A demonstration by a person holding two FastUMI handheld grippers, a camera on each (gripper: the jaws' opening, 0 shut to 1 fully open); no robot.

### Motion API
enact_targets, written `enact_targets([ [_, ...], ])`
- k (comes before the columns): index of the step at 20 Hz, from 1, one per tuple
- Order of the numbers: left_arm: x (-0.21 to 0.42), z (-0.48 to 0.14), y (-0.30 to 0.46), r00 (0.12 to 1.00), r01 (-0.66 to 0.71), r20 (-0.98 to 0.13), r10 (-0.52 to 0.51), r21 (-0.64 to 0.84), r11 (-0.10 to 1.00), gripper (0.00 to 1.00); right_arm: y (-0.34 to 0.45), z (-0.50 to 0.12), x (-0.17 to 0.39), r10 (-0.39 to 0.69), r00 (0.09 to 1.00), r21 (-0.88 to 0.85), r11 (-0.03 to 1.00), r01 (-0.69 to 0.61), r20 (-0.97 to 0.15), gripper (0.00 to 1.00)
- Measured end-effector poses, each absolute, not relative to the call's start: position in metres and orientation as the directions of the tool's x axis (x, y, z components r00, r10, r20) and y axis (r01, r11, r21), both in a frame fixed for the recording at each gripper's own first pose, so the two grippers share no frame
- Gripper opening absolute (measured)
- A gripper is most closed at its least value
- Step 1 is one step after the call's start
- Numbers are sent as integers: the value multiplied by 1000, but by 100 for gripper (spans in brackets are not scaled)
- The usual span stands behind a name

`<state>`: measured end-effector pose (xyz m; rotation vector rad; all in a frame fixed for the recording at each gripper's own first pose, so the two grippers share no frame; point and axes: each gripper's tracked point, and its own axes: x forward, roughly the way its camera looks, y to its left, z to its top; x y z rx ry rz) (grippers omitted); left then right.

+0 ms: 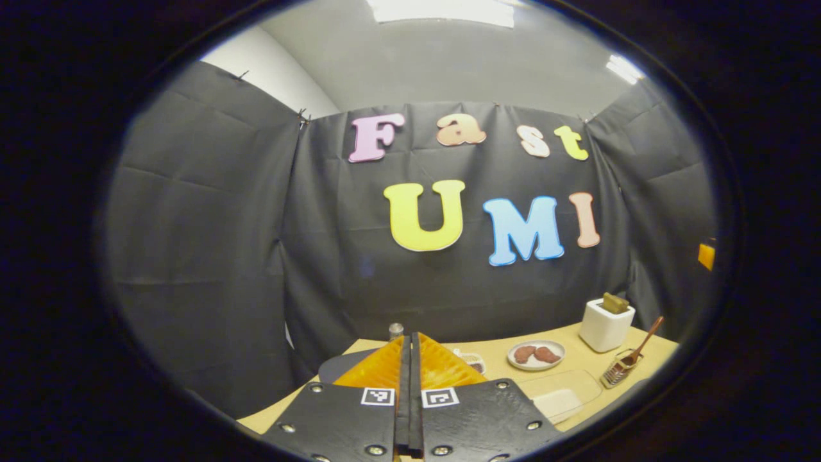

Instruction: Close the left gripper, press the button to open the rice cooker; take a wooden spoon from the chopstick holder with the right hand, scoop a spoonful of rice and pour it into the rice cooker, then put the wooden spoon back into the chopstick holder.

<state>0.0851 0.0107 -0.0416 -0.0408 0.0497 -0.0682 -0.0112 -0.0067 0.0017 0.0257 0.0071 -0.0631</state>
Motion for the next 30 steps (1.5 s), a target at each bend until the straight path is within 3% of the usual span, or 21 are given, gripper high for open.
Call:
enact_targets([
  [8, 125, -154, 3, 962, 94, -249, -115, -97, 991, 1, -12, 0, -24, -105, 994, -33, 994, 104, -32, 96],
  [13, 130, -189, -13, 933, 117, -329, -146, -108, 987, 1, -15, -6, -30, -119, 991, -22, 993, 118, -60, 96],
  [20, 124, -206, -18, 934, 135, -340, -111, 47, 990, 2, -12, -15, -29, -114, 990, -9, 993, 114, -86, 97],
  [24, 126, -201, -19, 938, 84, -335, -84, -15, 996, 2, -7, -11, -30, -89, 993, -10, 996, 88, -79, 97],
  [30, 130, -161, -11, 965, 68, -256, -58, 30, 997, 1, -17, -15, -21, -72, 995, 14, 997, 73, -75, 96],
])
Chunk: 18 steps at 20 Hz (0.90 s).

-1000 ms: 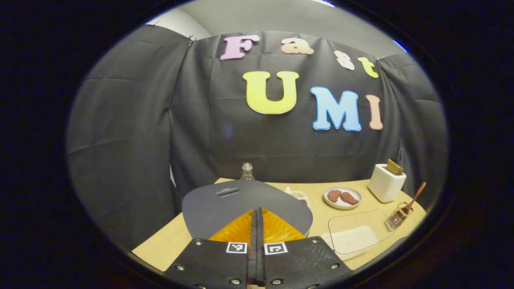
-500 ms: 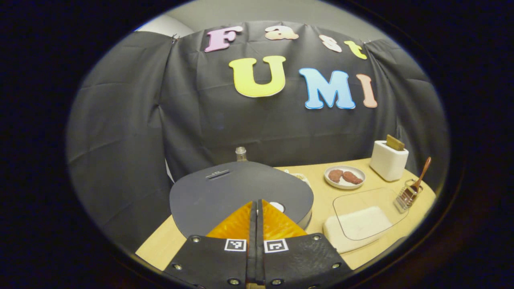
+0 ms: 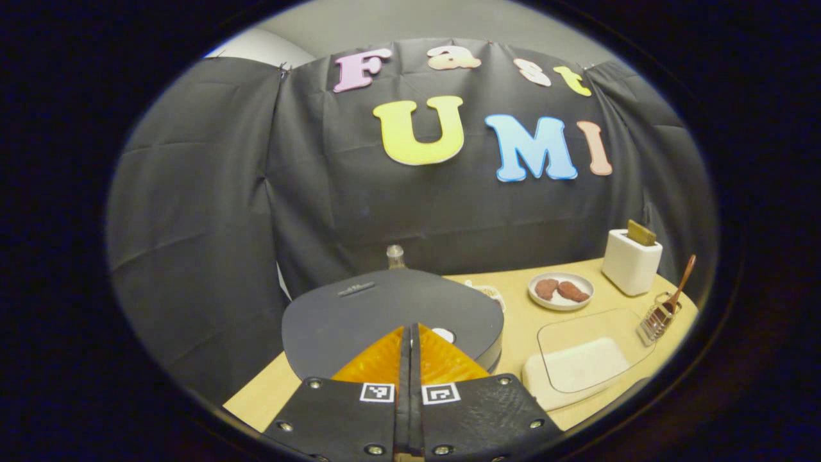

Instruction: Close the left gripper, press the button to open the rice cooker; take a wooden spoon from the chopstick holder with the right hand, scoop a spoonful of rice and pour it into the rice cooker, then put the wooden spoon back into the chopstick holder.

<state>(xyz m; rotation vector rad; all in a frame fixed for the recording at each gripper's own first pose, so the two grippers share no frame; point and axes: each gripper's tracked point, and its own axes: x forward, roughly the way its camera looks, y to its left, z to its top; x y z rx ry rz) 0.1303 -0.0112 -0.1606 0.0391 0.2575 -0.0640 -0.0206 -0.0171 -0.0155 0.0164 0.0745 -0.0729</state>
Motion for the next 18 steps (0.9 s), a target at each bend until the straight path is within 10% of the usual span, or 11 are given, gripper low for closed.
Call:
enact_targets([
  [8, 113, -29, 22, 997, -56, -44, 56, -8, 998, 2, -30, -61, 13, -21, 987, 75, 997, 33, -157, 98],
  [14, 76, 11, 14, 997, -80, 20, 81, -14, 997, 81, -47, -110, 47, 5, 969, 119, 993, 25, -246, 98],
  [18, 40, 23, 2, 995, -94, 23, 94, -13, 995, 84, -57, -155, 70, 34, 939, 191, 981, 34, -343, 98],
])
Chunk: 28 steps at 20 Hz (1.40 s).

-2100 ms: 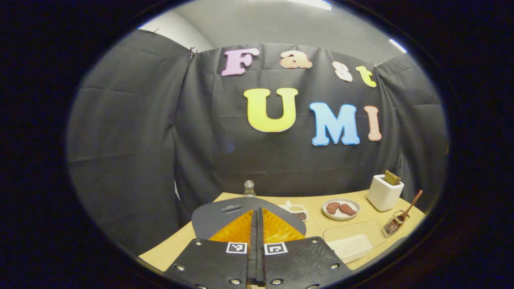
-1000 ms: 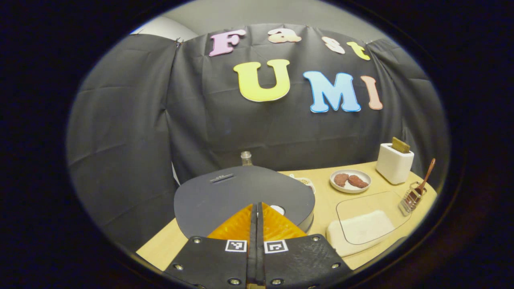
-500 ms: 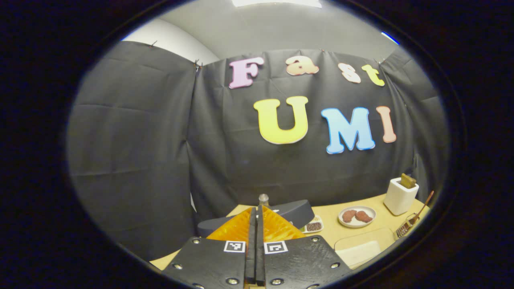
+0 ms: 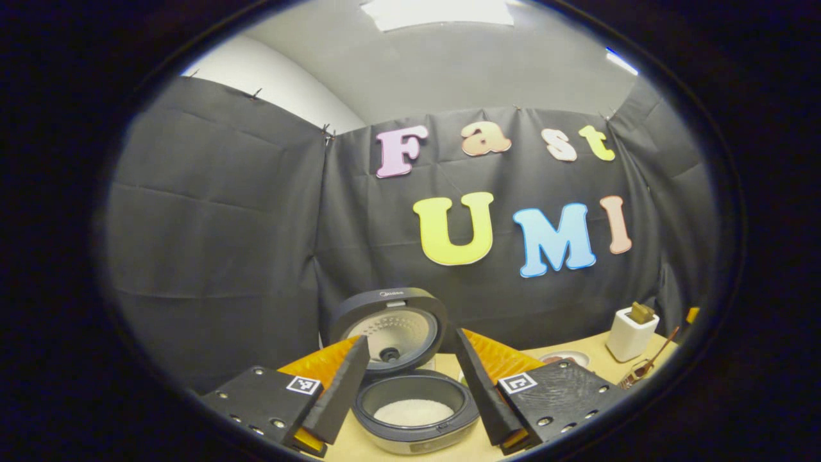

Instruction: Close the left gripper, press the button to open the rice cooker; take a wooden spoon from the chopstick holder with the right hand, scoop a spoonful of rice and pour it into the rice cooker, then put the wooden spoon back into the chopstick holder.

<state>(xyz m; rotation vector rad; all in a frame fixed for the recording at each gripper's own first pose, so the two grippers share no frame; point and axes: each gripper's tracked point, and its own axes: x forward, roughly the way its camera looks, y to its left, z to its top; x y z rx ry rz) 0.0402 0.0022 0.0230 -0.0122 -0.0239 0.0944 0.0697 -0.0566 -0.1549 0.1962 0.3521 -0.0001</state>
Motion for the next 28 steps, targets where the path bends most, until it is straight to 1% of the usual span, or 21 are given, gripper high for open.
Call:
enact_targets([
  [2, 24, 30, 0, 994, -105, 25, 105, -3, 994, 85, -60, -178, 78, 53, 919, 223, 974, 39, -390, 100],
  [4, 9, 36, 2, 992, -121, 28, 121, 17, 992, 85, -62, -202, 84, 74, 895, 267, 962, 52, -441, 98],
  [7, -8, 37, 4, 988, -155, 19, 154, 43, 987, 84, -53, -235, 94, 140, 852, 363, 930, 62, -504, 98],
  [12, -36, 23, 11, 977, -213, -20, 214, 59, 975, 84, -41, -268, 111, 224, 800, 503, 857, 111, -557, 96],
  [14, -41, 15, 11, 974, -218, -37, 221, 72, 973, 84, -31, -275, 118, 260, 777, 542, 831, 122, -573, 86],
  [15, -41, 13, 13, 974, -220, -41, 224, 81, 972, 84, -25, -278, 115, 280, 760, 556, 822, 126, -587, 86],
  [16, -38, 12, 15, 973, -222, -44, 227, 89, 971, 84, -19, -279, 117, 296, 753, 572, 810, 127, -587, 79],
  [18, -33, 9, 17, 974, -218, -48, 222, 82, 972, 85, -20, -279, 118, 281, 753, 568, 810, 146, -595, 37],
  [20, -24, 10, 20, 978, -202, -44, 206, 66, 977, 85, -18, -280, 121, 262, 754, 550, 821, 154, -602, 22],
  [21, -20, 8, 24, 979, -196, -41, 198, 66, 978, 85, -20, -277, 116, 243, 758, 527, 836, 153, -606, 20],
  [22, -16, 7, 29, 980, -193, -37, 196, 66, 979, 84, -17, -291, 125, 196, 770, 490, 856, 167, -607, 14],
  [23, -11, 8, 35, 981, -188, -34, 191, 61, 980, 85, -24, -267, 109, 189, 778, 472, 868, 154, -600, 10],
  [28, 17, 3, 63, 986, -165, -28, 165, 9, 986, 84, -22, -221, 113, 110, 825, 369, 921, 125, -554, 9],
])
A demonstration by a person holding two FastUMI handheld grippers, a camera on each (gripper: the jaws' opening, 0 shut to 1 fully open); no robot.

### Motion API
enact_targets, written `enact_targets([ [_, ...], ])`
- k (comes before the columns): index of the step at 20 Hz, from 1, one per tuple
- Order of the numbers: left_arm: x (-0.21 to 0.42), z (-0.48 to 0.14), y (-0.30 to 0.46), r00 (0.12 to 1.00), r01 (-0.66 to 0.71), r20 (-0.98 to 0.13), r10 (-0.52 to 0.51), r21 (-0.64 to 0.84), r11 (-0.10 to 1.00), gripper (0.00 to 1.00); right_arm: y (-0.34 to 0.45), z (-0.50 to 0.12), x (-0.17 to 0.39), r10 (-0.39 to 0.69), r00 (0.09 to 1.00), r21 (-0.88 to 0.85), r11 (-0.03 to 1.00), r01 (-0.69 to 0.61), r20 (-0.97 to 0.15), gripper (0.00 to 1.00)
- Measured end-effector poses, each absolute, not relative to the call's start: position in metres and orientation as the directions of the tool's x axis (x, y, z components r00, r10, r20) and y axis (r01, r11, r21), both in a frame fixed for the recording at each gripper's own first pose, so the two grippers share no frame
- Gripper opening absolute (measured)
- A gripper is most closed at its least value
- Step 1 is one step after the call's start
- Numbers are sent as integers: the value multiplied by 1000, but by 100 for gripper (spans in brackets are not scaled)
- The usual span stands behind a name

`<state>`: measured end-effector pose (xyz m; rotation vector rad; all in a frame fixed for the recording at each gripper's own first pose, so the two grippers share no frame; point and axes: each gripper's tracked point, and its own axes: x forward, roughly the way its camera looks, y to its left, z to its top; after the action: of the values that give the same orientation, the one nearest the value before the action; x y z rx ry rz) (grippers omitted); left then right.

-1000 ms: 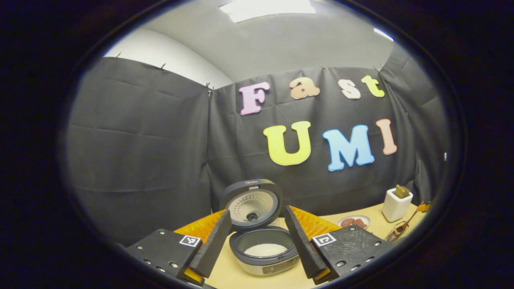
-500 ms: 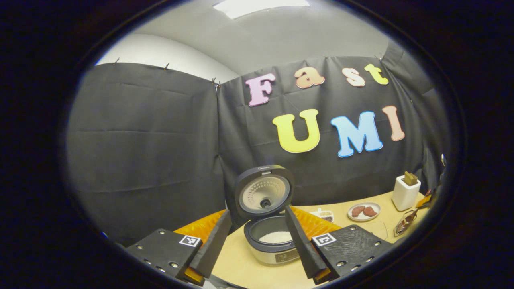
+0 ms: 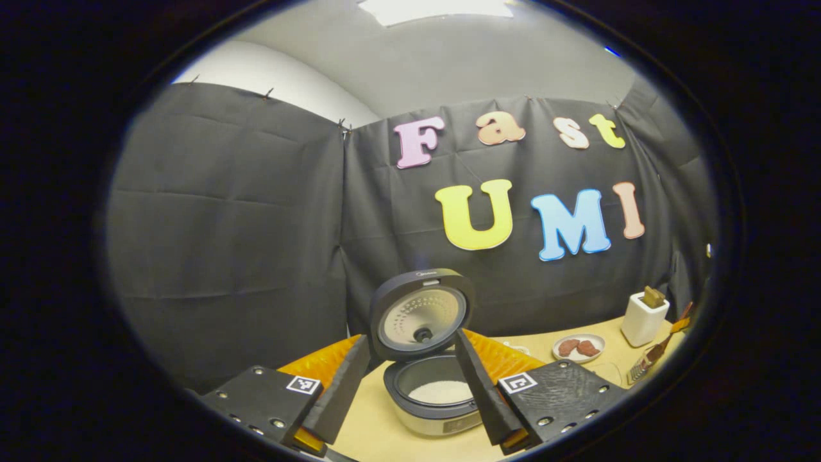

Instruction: Close the left gripper, press the button to open the rice cooker; take a wooden spoon from the chopstick holder with the right hand, scoop a spoonful of rice and pour it into the rice cooker, then put the wooden spoon back into the chopstick holder.

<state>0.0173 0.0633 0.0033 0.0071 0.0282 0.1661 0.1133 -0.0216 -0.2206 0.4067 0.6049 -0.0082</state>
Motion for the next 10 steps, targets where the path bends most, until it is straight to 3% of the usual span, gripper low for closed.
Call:
enact_targets([
  [5, 37, 0, 95, 989, -150, -19, 149, -42, 988, 86, -1, -173, 113, 60, 867, 283, 954, 95, -495, 9],
  [10, 48, -16, 125, 991, -135, -27, 133, -53, 989, 85, 50, -141, 109, 80, 895, 211, 977, 16, -439, 9],
])
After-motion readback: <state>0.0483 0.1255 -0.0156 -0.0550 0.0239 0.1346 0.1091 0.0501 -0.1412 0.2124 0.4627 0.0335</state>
